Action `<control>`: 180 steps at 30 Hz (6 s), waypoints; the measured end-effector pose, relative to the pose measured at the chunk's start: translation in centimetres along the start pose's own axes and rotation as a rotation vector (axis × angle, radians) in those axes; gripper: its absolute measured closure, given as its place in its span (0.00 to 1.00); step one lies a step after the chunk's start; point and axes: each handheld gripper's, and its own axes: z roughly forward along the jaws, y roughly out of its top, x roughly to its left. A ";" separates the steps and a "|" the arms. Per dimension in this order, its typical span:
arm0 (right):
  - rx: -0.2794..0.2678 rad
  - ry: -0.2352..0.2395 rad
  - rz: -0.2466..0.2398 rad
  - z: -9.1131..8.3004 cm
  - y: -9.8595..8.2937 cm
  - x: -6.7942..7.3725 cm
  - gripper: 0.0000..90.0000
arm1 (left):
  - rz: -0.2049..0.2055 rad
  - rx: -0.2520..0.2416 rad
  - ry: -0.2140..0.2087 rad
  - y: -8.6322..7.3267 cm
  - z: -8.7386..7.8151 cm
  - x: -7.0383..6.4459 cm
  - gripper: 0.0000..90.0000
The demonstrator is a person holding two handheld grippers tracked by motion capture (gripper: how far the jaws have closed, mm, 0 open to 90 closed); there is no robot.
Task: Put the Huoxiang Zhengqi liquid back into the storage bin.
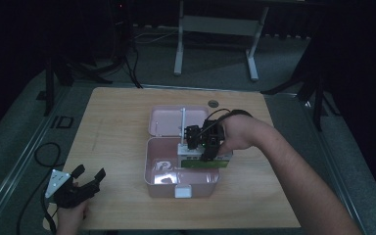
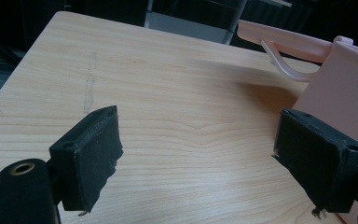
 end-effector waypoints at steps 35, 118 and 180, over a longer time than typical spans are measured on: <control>-0.043 0.068 -0.032 2.5 2.1 0.8 0.69 | -0.004 -0.011 -0.002 0.1 -0.2 0.1 0.17; 0.023 0.146 -0.019 13.1 2.2 0.2 0.66 | -0.005 -0.004 -0.024 0.0 0.0 0.1 0.17; -0.588 0.000 0.448 6.7 -13.1 0.1 0.11 | -0.021 0.003 -0.033 -0.1 0.3 0.1 0.17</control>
